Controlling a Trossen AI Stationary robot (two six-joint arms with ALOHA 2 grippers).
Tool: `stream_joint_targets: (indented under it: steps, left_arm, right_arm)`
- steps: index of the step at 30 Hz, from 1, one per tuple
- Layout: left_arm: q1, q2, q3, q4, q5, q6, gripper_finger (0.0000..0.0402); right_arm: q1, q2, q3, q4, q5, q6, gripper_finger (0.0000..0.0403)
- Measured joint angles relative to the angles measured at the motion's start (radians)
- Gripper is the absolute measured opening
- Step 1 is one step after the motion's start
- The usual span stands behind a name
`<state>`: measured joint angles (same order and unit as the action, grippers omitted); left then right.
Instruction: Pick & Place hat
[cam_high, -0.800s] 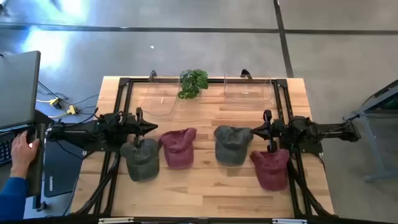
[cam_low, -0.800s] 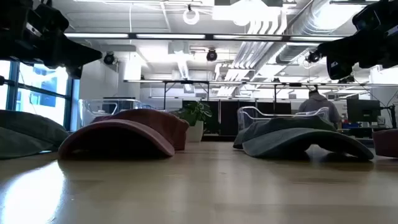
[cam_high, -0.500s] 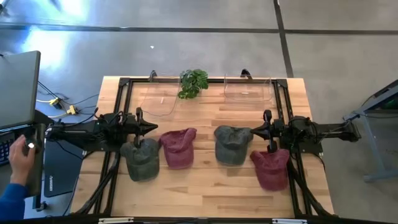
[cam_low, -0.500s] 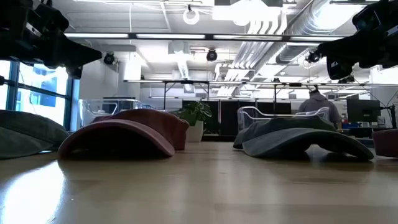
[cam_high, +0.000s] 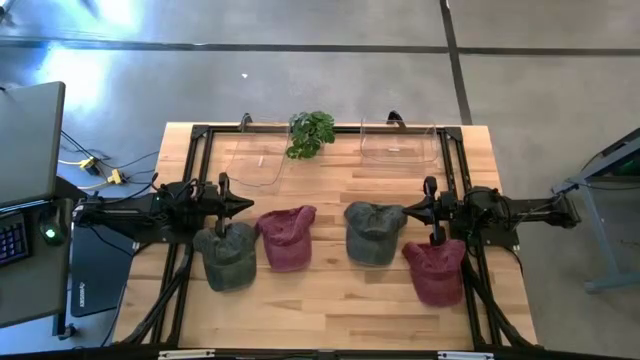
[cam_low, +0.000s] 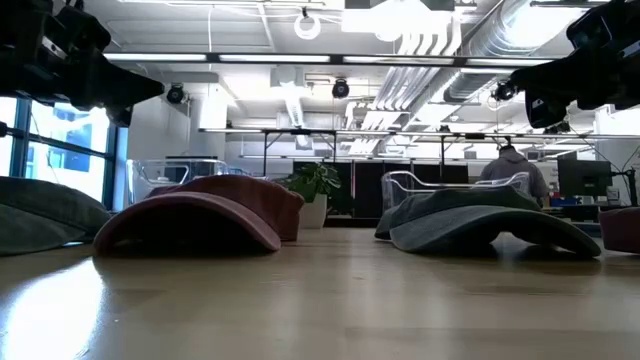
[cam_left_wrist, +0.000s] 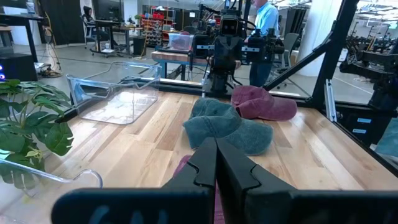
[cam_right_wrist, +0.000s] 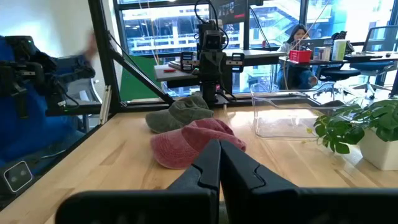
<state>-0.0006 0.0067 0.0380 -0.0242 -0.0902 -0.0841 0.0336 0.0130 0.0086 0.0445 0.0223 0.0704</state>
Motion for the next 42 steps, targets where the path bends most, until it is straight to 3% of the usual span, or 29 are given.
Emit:
stream_joint_targets:
  steps: [33, 37, 42]
  left_arm:
    - [0.0, 0.0, 0.0, 0.0, 0.0, 0.0, 0.0]
    - [0.0, 0.0, 0.0, 0.0, 0.0, 0.0, 0.0]
    - [0.0, 0.0, 0.0, 0.0, 0.0, 0.0, 0.0]
  right_arm:
    - [0.0, 0.0, 0.0, 0.004, 0.0, 0.0, 0.0001]
    - [0.0, 0.0, 0.0, 0.077, 0.002, 0.004, 0.0001]
    - [0.0, 0.0, 0.0, 0.255, 0.054, 0.161, 0.0001]
